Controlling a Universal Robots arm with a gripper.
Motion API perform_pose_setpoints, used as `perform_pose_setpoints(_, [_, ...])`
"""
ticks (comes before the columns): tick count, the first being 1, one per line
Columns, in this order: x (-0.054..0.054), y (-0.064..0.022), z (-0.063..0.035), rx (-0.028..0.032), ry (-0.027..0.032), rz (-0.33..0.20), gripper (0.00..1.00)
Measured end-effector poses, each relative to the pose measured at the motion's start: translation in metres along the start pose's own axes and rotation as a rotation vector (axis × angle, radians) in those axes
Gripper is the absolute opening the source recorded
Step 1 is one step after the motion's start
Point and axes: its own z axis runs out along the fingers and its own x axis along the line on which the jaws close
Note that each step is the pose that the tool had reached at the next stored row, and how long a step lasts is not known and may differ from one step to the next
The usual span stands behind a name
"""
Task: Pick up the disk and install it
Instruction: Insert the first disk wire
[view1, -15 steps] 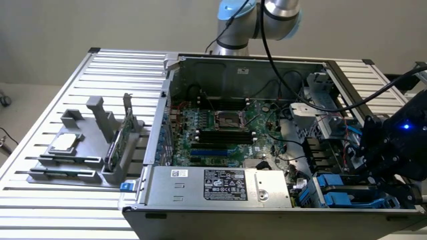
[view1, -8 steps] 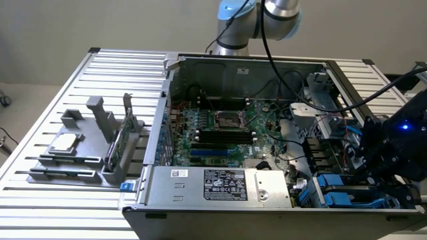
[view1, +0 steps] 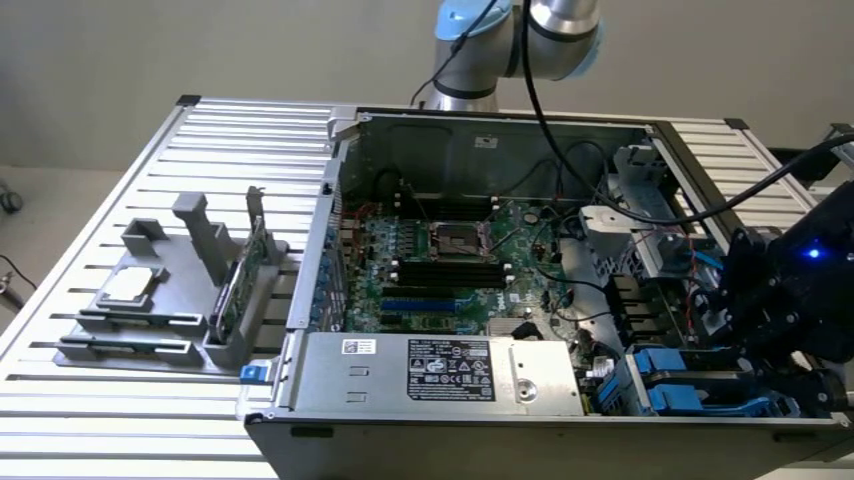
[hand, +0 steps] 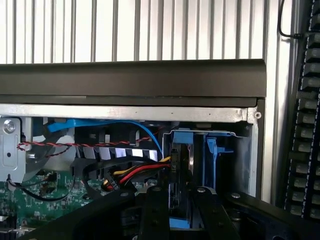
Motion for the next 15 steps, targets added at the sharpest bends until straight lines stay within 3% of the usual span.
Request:
perform_pose_setpoints(9, [0.003, -0.0028, -0.0285, 0.0015, 0.0046, 0.001, 0.25])
perform_pose_setpoints(15, [0.004, -0.0183, -0.0354, 0.002, 0.0084, 0.001, 0.25])
